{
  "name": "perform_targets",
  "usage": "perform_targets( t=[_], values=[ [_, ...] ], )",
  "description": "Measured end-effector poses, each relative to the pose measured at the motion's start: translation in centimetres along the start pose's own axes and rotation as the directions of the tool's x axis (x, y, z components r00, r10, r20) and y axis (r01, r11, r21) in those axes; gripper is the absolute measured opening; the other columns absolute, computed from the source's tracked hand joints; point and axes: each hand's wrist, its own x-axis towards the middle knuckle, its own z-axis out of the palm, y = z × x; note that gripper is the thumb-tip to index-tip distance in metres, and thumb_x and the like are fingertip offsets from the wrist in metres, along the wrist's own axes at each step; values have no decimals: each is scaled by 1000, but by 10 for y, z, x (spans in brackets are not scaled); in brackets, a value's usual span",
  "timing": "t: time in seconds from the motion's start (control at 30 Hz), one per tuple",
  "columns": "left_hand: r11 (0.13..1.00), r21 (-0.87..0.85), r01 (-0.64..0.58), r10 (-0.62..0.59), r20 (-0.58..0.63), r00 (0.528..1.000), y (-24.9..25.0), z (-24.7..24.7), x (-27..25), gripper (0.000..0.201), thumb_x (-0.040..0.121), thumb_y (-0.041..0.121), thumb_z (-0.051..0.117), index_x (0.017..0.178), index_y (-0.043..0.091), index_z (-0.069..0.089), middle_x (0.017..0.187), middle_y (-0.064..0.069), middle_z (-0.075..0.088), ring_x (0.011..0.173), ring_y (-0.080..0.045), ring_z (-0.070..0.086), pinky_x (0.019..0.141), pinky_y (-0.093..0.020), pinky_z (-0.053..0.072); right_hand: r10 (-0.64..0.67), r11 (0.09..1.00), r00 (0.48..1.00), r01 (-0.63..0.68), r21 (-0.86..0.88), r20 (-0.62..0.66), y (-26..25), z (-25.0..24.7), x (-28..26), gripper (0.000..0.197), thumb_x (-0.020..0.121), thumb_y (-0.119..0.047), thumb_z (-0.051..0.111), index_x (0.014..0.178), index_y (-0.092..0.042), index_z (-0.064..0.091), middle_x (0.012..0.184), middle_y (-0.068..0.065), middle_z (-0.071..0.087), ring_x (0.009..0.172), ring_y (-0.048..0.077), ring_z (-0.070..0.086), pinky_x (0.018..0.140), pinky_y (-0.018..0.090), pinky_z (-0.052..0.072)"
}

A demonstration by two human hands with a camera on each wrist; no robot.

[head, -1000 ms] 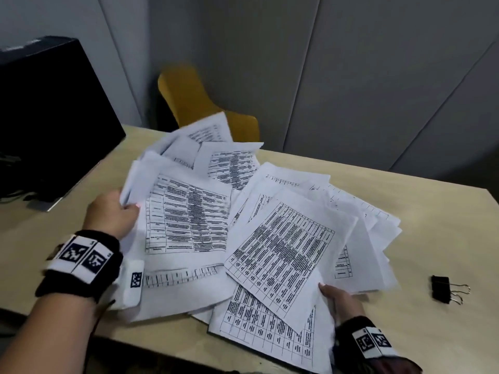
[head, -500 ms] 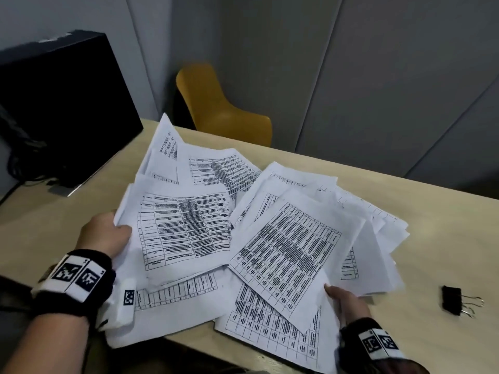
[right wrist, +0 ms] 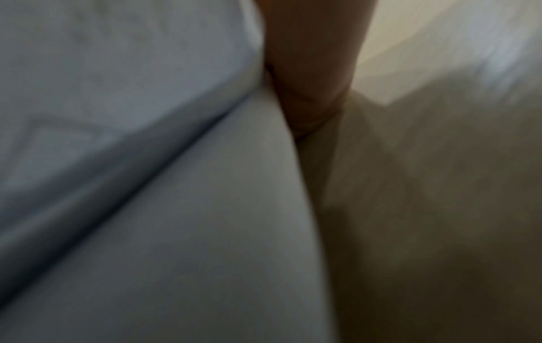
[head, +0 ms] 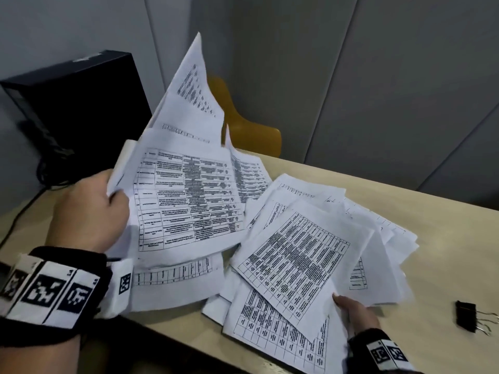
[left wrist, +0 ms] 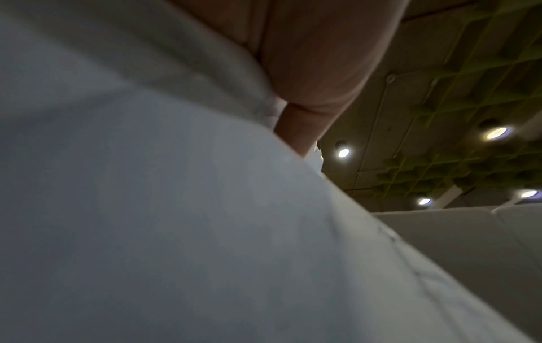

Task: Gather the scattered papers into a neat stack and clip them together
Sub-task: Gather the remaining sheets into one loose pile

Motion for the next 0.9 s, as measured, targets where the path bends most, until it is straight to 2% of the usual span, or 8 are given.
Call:
perform_targets(
  t=[0.1,0.2,0.3,0.43,0.53,0.63,0.77,0.9],
  values=[
    [996,-74,-45,45,-12,999,25,-14,-6,12,77,22,43,68,17,49,52,-4,49,52,-32,46,52,-31,34,-19,1000,1000,19,22,4,3,0,8,113,27,-32,84,128,4,48,132,19,54,122,39,50,105,54,30],
    [977,-212,-4,10,26,1000,39,-4,-10,7,79,20,53,77,14,56,62,-12,57,59,-28,50,55,-33,38,-15,999,999,13,47,34,3,1,6,97,44,-27,84,128,5,47,131,19,55,125,38,48,105,52,30],
    [932,-308,190,-105,272,957,35,48,-19,34,66,29,49,84,4,64,76,-15,67,70,-25,61,66,-35,48,-87,994,996,85,66,22,3,-1,10,68,61,-18,77,118,10,53,108,21,63,111,38,58,96,46,41],
    [881,-233,411,-237,536,811,13,143,-42,25,77,12,58,99,5,67,89,-14,71,83,-29,68,78,-38,55,-233,968,972,236,90,-42,6,-1,21,28,74,-7,67,100,-4,59,54,-11,68,53,3,64,49,15,50],
    [904,-110,413,-265,614,744,-1,184,-53,28,77,10,56,103,9,65,93,-15,71,84,-29,67,79,-38,56,-249,967,968,250,41,-36,10,-4,27,17,87,3,54,101,-6,58,80,-3,74,70,13,64,50,13,51],
    [911,-29,411,-301,635,712,-6,202,-55,25,76,10,57,100,11,65,97,-14,71,86,-29,67,76,-31,54,-99,994,990,104,45,-105,2,-6,10,12,91,-4,50,92,1,61,123,28,58,105,33,57,82,32,50],
    [895,-16,447,-349,600,720,-7,212,-44,26,76,11,59,102,10,64,99,-15,71,90,-30,66,73,-27,49,-106,993,992,102,62,74,-4,-7,-16,70,58,-52,74,109,-5,64,113,18,65,106,33,59,91,41,46],
    [931,-37,362,-258,636,728,8,224,-43,31,79,10,61,110,9,62,105,-15,69,86,-27,63,72,-24,45,-97,989,987,81,125,127,-10,-10,-37,69,83,-62,46,137,-20,42,134,5,49,121,28,49,97,44,38]
  ],
)
